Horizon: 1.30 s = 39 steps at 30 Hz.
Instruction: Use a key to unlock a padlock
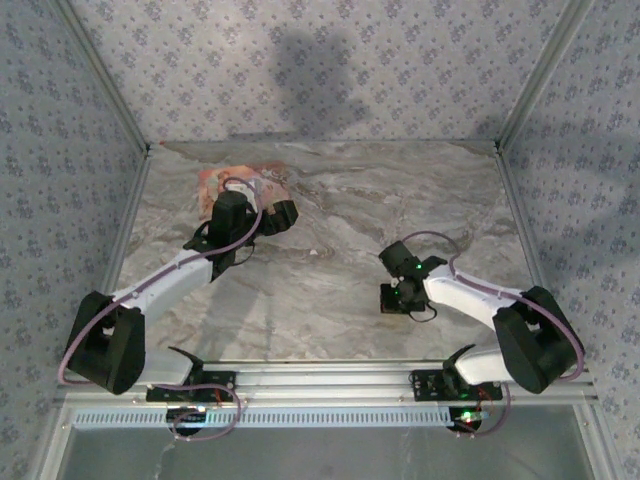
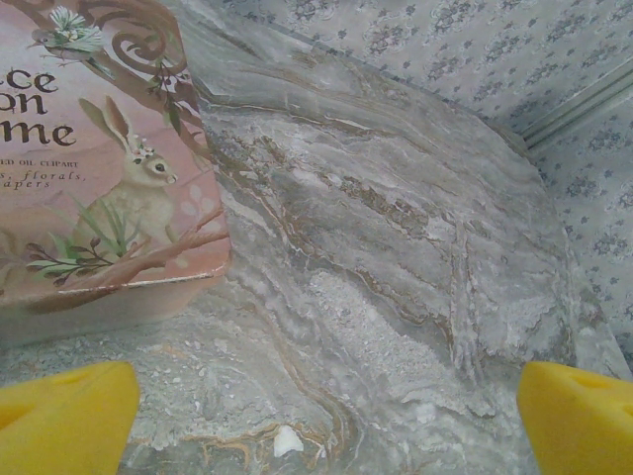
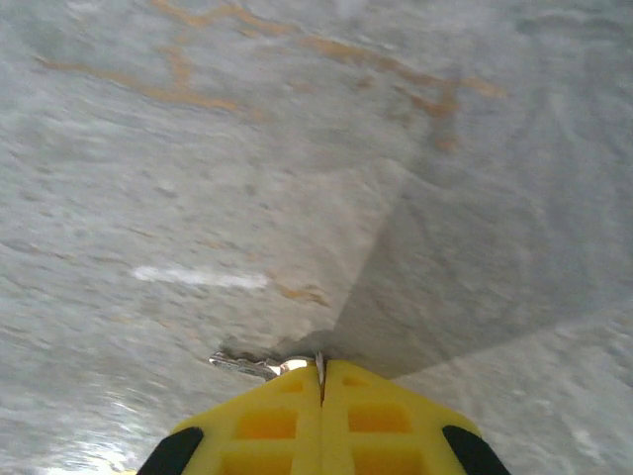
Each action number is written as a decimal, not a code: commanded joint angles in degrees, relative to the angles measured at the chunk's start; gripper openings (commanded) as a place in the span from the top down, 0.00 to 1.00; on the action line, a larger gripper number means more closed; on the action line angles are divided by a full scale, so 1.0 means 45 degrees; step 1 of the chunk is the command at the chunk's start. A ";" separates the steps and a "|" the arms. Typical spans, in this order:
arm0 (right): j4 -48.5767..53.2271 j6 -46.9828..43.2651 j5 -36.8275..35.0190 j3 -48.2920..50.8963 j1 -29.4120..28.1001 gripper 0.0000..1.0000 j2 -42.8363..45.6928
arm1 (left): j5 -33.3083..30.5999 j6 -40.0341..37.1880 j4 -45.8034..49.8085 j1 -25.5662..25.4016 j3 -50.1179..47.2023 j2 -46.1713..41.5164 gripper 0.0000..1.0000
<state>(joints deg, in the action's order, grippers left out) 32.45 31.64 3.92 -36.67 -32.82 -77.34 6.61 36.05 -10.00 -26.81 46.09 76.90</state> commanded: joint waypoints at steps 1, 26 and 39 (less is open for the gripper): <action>-0.0706 0.0319 0.1024 0.0407 0.0248 1.00 0.0354 | -0.0102 -0.0200 0.0230 -0.0075 0.0365 -0.0389 0.02; -0.8221 -0.1606 -0.1820 0.0271 0.0654 1.00 0.4801 | 0.3883 0.3892 0.0694 -0.0592 0.3516 0.1320 0.06; -1.3711 -1.1393 -0.6695 0.0088 -0.2521 1.00 0.2715 | 0.4543 0.9759 0.0797 -0.1350 0.4017 0.2458 0.11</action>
<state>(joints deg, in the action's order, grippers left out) -20.08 -3.99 -18.44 -35.64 -42.96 -63.13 26.06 70.46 -5.96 -32.21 62.87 87.57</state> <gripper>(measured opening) 0.036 0.893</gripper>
